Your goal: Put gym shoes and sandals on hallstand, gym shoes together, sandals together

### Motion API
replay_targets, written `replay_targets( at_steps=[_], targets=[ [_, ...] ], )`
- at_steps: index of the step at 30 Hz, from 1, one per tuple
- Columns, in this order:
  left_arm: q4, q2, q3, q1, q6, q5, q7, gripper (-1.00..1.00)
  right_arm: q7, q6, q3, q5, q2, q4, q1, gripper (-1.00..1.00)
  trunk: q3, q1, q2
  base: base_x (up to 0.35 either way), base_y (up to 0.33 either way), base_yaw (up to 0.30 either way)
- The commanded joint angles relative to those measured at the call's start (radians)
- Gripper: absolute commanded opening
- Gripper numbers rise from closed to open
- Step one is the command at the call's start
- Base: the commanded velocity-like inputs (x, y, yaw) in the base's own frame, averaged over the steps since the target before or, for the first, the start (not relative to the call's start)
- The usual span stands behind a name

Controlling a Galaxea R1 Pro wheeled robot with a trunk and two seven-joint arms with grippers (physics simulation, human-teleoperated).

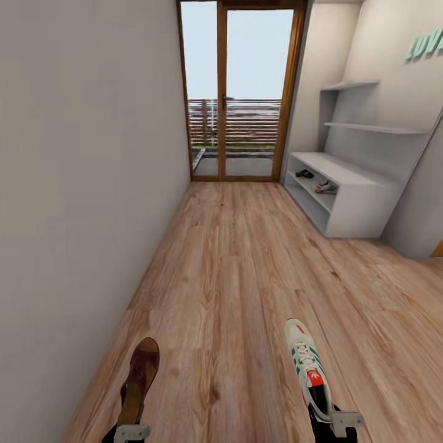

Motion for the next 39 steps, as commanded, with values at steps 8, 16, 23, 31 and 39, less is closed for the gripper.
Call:
replay_targets(
  at_steps=[8,16,23,31,39],
  targets=[
    [0.0,-0.001,0.01,-0.001,-0.003,-0.01,-0.003,-1.0,0.001,-0.003,0.003,-0.005,0.0,0.001,-0.001,-1.0,-0.001,0.0,0.0,0.34,0.0,0.0],
    [0.0,0.005,0.01,-0.001,-0.003,-0.009,-0.003,-1.0,0.001,-0.003,0.003,-0.005,0.0,0.001,-0.001,-1.0,-0.001,0.0,0.0,0.34,0.0,0.0],
    [0.0,0.005,0.01,-0.001,-0.003,-0.008,-0.006,-1.0,0.001,-0.004,0.003,-0.005,-0.001,0.001,-0.001,-1.0,-0.001,0.0,0.0,0.34,0.0,0.0],
    [0.0,0.005,0.011,-0.001,-0.002,-0.008,-0.006,-1.0,0.001,-0.004,0.003,-0.005,-0.001,0.001,-0.001,-1.0,-0.001,0.0,0.0,0.34,0.0,0.0],
    [0.0,0.005,0.011,-0.001,-0.003,-0.008,-0.006,-1.0,0.001,-0.003,0.003,-0.005,0.0,0.001,-0.001,-1.0,-0.001,0.0,0.0,0.34,0.0,0.0]
  ],
)
